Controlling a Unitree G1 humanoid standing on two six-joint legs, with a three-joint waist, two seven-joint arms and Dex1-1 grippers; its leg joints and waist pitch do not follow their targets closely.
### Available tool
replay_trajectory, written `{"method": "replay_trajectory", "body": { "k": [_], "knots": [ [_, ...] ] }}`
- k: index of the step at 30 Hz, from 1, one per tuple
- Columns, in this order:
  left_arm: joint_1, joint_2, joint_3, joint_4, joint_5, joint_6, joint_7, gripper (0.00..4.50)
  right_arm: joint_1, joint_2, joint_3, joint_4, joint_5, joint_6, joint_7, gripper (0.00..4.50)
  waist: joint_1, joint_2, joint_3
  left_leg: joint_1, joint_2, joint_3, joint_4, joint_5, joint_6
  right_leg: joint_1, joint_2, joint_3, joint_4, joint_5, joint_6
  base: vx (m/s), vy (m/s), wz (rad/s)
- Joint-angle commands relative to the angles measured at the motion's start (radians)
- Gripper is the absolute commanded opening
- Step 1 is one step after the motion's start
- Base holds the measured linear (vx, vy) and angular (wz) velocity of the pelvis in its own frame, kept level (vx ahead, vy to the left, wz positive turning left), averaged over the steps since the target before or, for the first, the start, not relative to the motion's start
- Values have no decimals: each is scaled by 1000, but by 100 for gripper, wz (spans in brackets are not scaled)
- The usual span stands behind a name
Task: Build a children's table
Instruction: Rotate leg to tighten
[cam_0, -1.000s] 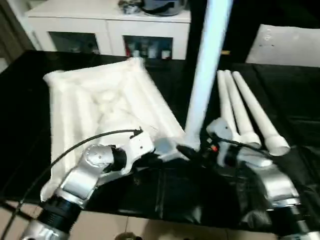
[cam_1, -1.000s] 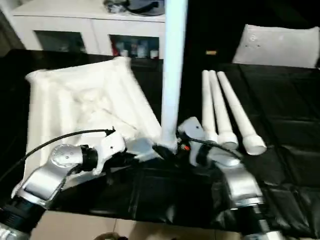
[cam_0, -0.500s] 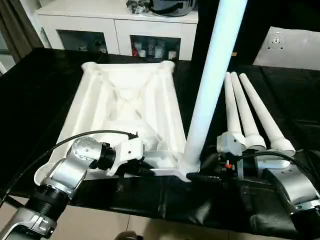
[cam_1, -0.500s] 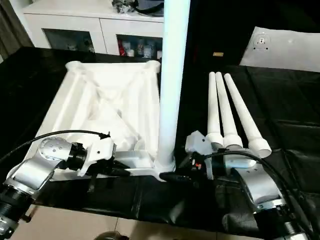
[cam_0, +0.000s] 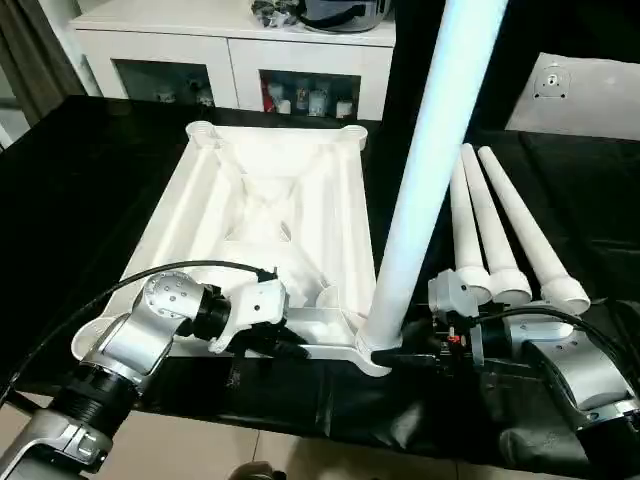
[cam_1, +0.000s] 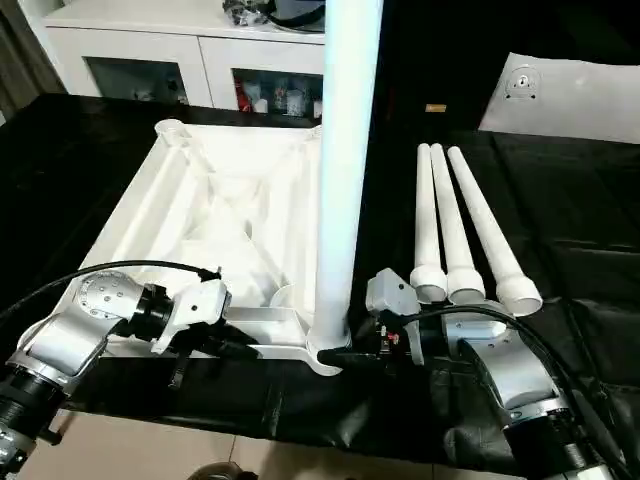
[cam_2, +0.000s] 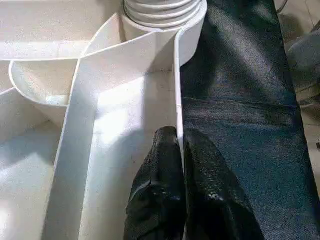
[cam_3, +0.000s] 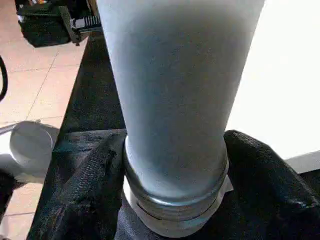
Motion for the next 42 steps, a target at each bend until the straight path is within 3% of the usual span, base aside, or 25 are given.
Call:
{"method": "replay_trajectory", "body": {
  "k": [1,3,4,5,6,8,9,14,17,19,21,24,26,28,36,38,40,42],
  "knots": [
    [-19,-10,-7,-10,-4,-15,6,0,-2,30,1,-10,36,26,-18,271,-3,-6,-60,8,106,-45,-74,-190,70,41,-130,83,-85,-378,-102,0,0,0],
    [-15,-21,3,-13,2,-3,38,0,6,51,-4,-23,48,44,-40,269,-3,-6,-57,10,105,-45,-75,-201,65,40,-131,82,-90,-402,-98,0,0,0],
    [0,-55,25,-36,13,48,132,0,23,105,-6,-40,40,76,-129,269,-5,-6,-56,10,104,-45,-75,-207,60,40,-131,81,-91,-419,-92,0,0,0],
    [0,-56,26,-38,13,51,134,0,23,107,-6,-41,40,77,-132,269,-7,-1,-55,10,107,-47,-77,-209,53,39,-131,83,-90,-417,-93,0,0,0],
    [10,-78,36,-58,14,89,181,0,29,143,-7,-47,32,90,-188,269,-14,-2,-53,15,111,-49,-80,-238,36,36,-130,81,-94,-431,-96,0,0,0],
    [27,-117,52,-94,12,144,251,0,27,204,-10,-45,13,119,-290,269,-19,1,-52,18,105,-52,-81,-264,19,36,-134,79,-99,-465,-91,0,0,0],
    [35,-144,60,-117,8,181,289,0,20,238,-12,-39,4,135,-337,269,-31,-3,-49,13,103,-55,-83,-273,13,41,-133,76,-101,-477,-86,0,0,0],
    [42,-282,56,-209,43,341,470,0,-63,427,-43,52,-27,181,-570,268,-62,-3,-54,10,97,-56,-75,-248,15,41,-135,77,-101,-465,-96,0,0,0],
    [22,-346,60,-211,71,391,554,0,-96,476,-43,94,-62,192,-653,268,-64,-1,-56,10,95,-50,-73,-223,29,37,-129,81,-99,-433,-94,0,0,0],
    [4,-414,60,-212,86,436,635,0,-108,510,-37,120,-79,193,-695,268,-61,-1,-64,7,100,-49,-72,-169,35,42,-130,84,-87,-348,-112,0,0,0],
    [6,-415,53,-214,93,433,638,0,-103,511,-38,118,-82,188,-701,333,-54,-3,-67,2,101,-49,-70,-135,50,46,-132,87,-79,-288,-123,0,0,0],
    [22,-403,41,-239,110,448,636,0,-92,512,-64,116,-93,187,-716,336,-48,-2,-73,-4,99,-45,-67,-86,76,49,-132,89,-65,-203,-143,0,0,0],
    [29,-379,41,-244,109,444,617,0,-81,493,-68,105,-97,175,-706,376,-47,1,-75,-5,100,-46,-66,-72,84,49,-131,87,-63,-179,-145,0,0,0],
    [37,-342,45,-247,109,422,575,0,-70,460,-74,86,-97,158,-690,386,-46,2,-76,-7,101,-47,-65,-67,93,49,-129,87,-59,-157,-146,0,0,0],
    [40,-170,70,-184,59,268,359,0,-21,269,-108,-35,-34,90,-450,446,-43,7,-73,-5,99,-46,-65,-119,101,47,-125,84,-66,-199,-125,0,0,0],
    [39,-145,65,-168,55,232,322,0,-13,232,-106,-50,-29,91,-402,446,-35,11,-71,-4,101,-46,-65,-131,95,44,-126,84,-71,-233,-118,0,0,0],
    [33,-111,58,-123,43,157,252,0,-3,173,-103,-70,-17,88,-323,446,-24,4,-72,1,104,-44,-66,-134,92,42,-128,86,-71,-252,-108,0,0,0],
    [21,-77,48,-80,20,94,166,0,2,112,-84,-82,-5,75,-229,446,-14,5,-71,2,104,-43,-67,-136,91,38,-126,86,-70,-249,-113,0,0,0]
  ]
}}
